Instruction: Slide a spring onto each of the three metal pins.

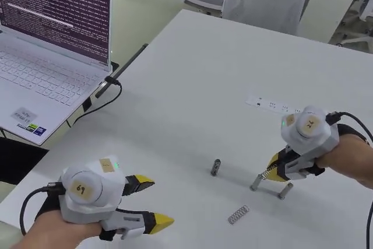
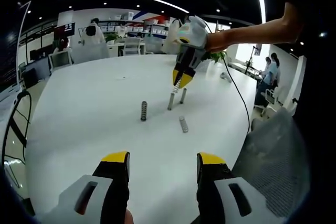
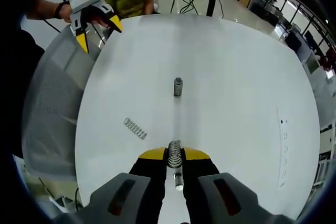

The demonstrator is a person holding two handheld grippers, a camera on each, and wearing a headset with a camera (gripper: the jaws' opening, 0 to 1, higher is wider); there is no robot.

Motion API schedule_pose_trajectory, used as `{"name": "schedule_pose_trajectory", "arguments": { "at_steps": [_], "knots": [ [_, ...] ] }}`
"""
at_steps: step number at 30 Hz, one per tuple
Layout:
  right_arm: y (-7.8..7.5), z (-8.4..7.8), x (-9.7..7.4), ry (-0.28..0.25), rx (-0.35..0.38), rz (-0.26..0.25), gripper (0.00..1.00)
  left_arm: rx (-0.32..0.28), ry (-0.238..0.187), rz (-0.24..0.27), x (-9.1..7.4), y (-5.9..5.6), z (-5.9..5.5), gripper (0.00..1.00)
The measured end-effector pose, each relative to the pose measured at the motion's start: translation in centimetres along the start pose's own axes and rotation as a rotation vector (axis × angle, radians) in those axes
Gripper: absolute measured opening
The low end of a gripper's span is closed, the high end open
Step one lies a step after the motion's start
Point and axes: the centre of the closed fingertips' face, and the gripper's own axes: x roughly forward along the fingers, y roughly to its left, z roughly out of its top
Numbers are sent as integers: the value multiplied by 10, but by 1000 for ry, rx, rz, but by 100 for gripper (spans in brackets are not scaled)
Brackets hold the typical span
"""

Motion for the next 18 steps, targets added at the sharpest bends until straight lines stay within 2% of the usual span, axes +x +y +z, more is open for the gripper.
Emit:
{"name": "schedule_pose_trajectory", "arguments": {
  "at_steps": [18],
  "knots": [
    [-3,-3,13,52,-40,19,8,-18,-1,22,-6,8,-2,46]
  ]
}}
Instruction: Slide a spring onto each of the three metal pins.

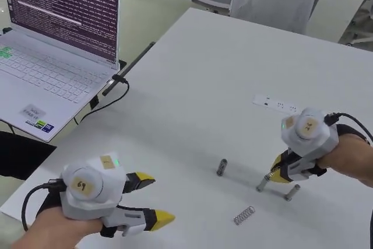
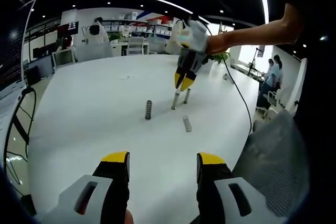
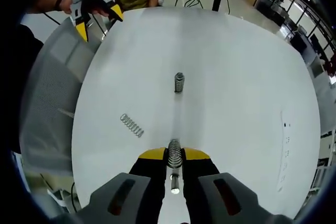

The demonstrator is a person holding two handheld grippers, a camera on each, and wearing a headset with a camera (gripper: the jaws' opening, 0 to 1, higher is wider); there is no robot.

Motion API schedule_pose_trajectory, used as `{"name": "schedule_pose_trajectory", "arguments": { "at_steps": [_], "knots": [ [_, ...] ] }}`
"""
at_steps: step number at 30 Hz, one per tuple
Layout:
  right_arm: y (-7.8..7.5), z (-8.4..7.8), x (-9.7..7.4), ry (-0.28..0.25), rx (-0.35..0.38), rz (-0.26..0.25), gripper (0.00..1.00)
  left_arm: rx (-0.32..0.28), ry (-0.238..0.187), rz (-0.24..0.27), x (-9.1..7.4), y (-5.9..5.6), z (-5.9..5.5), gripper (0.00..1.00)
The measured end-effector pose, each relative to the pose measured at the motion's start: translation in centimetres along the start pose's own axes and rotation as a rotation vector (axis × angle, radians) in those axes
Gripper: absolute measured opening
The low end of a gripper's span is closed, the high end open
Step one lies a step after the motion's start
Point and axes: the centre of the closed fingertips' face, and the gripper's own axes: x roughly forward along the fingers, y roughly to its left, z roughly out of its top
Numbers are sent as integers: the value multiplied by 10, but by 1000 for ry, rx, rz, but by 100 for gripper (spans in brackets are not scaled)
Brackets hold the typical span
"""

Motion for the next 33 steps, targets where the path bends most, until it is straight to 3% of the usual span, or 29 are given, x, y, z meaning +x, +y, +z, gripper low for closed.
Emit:
{"name": "schedule_pose_trajectory", "arguments": {
  "at_steps": [15,23,33],
  "knots": [
    [-3,1,10,31,-24,13,9,-7,5,4,-2,0,-3,46],
    [2,-1,12,71,-60,26,9,-7,7,-1,-2,0,-4,46],
    [3,-7,26,128,-100,43,9,-4,5,-1,-1,0,-1,46]
  ]
}}
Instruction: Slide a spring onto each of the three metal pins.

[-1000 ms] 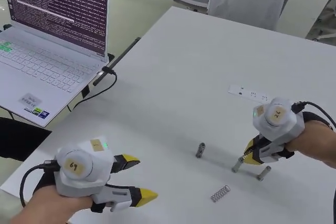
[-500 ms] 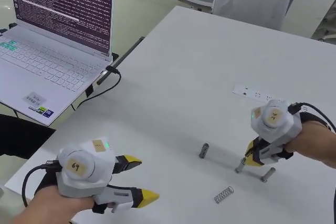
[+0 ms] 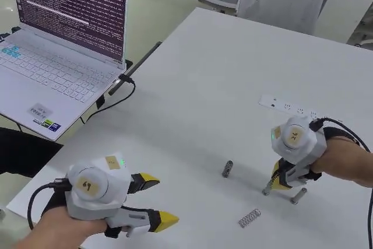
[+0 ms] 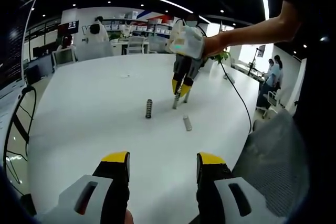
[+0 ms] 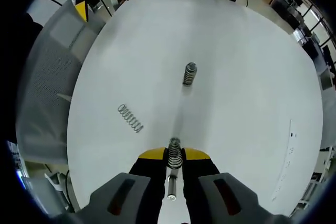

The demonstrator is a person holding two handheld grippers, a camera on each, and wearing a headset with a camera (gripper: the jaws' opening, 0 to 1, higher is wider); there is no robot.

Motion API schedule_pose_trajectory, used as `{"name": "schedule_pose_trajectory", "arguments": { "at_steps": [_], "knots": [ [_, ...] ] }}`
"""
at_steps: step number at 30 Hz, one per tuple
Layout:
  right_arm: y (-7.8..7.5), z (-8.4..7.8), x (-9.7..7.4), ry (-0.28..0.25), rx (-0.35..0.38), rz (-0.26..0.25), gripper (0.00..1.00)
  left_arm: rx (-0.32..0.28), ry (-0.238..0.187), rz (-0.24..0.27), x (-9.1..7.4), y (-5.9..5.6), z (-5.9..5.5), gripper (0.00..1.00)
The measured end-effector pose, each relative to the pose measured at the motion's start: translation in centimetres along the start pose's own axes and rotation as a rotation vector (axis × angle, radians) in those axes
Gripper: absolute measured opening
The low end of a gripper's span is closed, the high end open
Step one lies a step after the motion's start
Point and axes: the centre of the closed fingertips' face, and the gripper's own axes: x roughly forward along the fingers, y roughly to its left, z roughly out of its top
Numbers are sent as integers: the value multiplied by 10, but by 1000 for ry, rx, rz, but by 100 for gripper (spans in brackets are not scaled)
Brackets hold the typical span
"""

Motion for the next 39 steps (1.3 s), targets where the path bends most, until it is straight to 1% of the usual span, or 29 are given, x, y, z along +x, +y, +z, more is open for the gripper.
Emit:
{"name": "schedule_pose_trajectory", "arguments": {
  "at_steps": [4,11,21,28,39],
  "knots": [
    [-1,0,4,8,-4,1,9,-1,-1,6,-1,2,0,46],
    [-4,-2,14,12,15,-2,9,-5,3,9,-2,3,-1,45],
    [-8,-4,19,13,46,-9,9,-7,4,12,-3,6,0,45],
    [-8,-6,20,16,47,-5,9,-5,4,11,-2,6,0,45],
    [-10,-5,9,-3,73,-21,12,-2,3,8,-3,4,1,45]
  ]
}}
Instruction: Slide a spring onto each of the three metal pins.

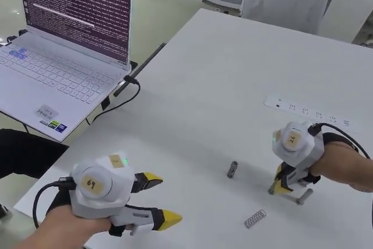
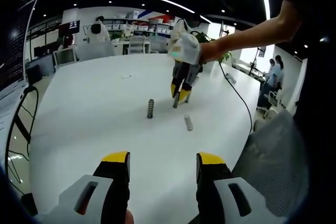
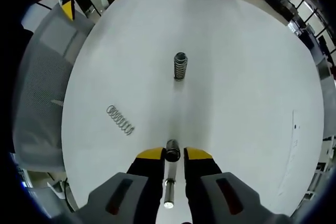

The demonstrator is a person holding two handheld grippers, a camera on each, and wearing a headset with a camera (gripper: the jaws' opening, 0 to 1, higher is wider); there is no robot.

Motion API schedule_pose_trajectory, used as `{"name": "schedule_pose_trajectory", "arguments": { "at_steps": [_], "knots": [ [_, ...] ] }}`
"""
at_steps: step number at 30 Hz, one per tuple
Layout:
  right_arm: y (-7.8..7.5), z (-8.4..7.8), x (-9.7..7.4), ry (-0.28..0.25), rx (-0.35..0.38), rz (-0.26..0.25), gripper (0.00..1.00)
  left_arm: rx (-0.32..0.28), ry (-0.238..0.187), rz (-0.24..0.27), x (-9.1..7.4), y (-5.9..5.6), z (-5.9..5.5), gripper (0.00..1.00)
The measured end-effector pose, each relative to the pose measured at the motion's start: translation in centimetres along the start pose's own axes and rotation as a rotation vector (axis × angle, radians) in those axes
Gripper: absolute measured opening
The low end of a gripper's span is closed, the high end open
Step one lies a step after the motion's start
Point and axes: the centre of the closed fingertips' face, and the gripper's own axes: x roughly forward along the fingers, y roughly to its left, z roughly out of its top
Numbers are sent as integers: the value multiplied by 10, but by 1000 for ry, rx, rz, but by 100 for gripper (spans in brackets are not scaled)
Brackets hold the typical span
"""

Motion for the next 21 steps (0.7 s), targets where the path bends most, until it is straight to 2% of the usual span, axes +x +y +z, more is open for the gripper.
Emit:
{"name": "schedule_pose_trajectory", "arguments": {
  "at_steps": [7,12,21],
  "knots": [
    [1,0,-9,-10,12,-12,15,5,-7,-5,0,-2,3,46],
    [4,1,-18,-35,37,-19,19,11,-9,-12,0,-5,4,46],
    [3,0,-34,-69,71,-53,21,16,-12,-23,2,-9,7,46]
  ]
}}
